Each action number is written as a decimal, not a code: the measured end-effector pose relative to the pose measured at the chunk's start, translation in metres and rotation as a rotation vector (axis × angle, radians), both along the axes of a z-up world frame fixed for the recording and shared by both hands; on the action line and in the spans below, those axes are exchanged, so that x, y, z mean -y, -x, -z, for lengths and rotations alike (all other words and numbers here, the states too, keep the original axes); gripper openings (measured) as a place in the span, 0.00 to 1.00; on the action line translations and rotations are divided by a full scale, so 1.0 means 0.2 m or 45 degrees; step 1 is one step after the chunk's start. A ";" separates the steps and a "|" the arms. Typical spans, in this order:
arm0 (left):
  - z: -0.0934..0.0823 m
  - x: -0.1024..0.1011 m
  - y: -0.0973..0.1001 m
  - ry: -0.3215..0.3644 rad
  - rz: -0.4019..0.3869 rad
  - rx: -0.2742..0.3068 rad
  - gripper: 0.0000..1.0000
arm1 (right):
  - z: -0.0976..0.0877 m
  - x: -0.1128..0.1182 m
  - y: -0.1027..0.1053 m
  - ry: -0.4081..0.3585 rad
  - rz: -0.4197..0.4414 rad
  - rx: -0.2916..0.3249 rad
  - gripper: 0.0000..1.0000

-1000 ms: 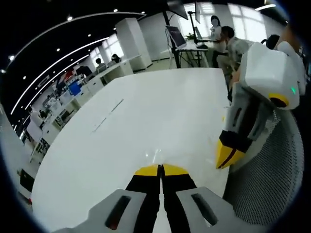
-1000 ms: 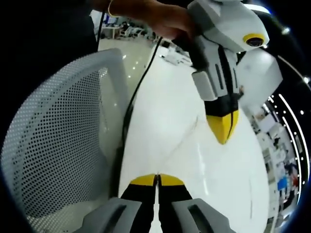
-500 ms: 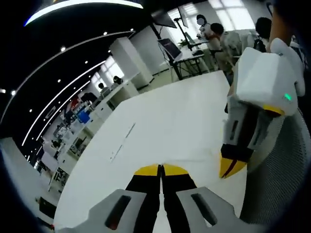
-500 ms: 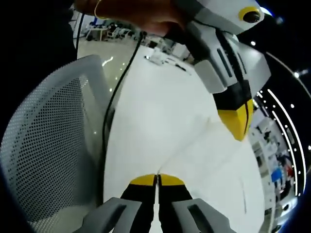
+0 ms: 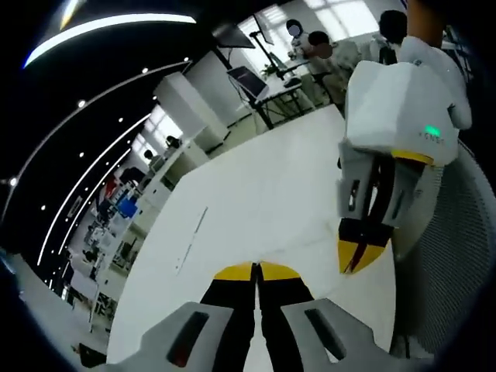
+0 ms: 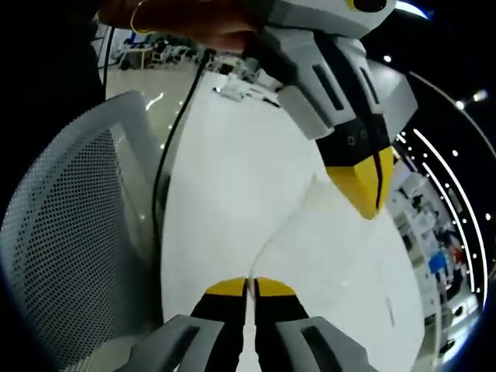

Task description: Open the resealable bag by pulling the two sides of the seal apart until the entire bag opening is separated and visibly accessible.

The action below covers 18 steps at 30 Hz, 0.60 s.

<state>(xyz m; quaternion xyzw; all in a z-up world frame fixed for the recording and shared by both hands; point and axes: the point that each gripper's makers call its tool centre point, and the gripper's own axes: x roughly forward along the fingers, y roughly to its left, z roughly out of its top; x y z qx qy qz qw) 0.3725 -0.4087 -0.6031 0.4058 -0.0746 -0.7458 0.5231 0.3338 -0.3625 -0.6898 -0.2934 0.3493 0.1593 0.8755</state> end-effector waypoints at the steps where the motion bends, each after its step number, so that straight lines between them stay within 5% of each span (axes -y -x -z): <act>1: 0.01 0.00 0.00 0.003 -0.002 -0.005 0.00 | 0.00 0.01 0.00 -0.004 0.013 0.003 0.04; 11: 0.20 -0.02 -0.03 -0.107 -0.058 -0.075 0.00 | 0.01 0.08 0.00 -0.124 0.161 0.036 0.05; 13: 0.24 -0.03 -0.03 -0.125 -0.083 -0.142 0.00 | 0.02 0.07 0.01 -0.188 0.195 0.029 0.05; 18: 0.31 -0.03 -0.05 -0.170 -0.110 -0.145 0.00 | -0.01 0.10 0.04 -0.417 0.399 0.100 0.09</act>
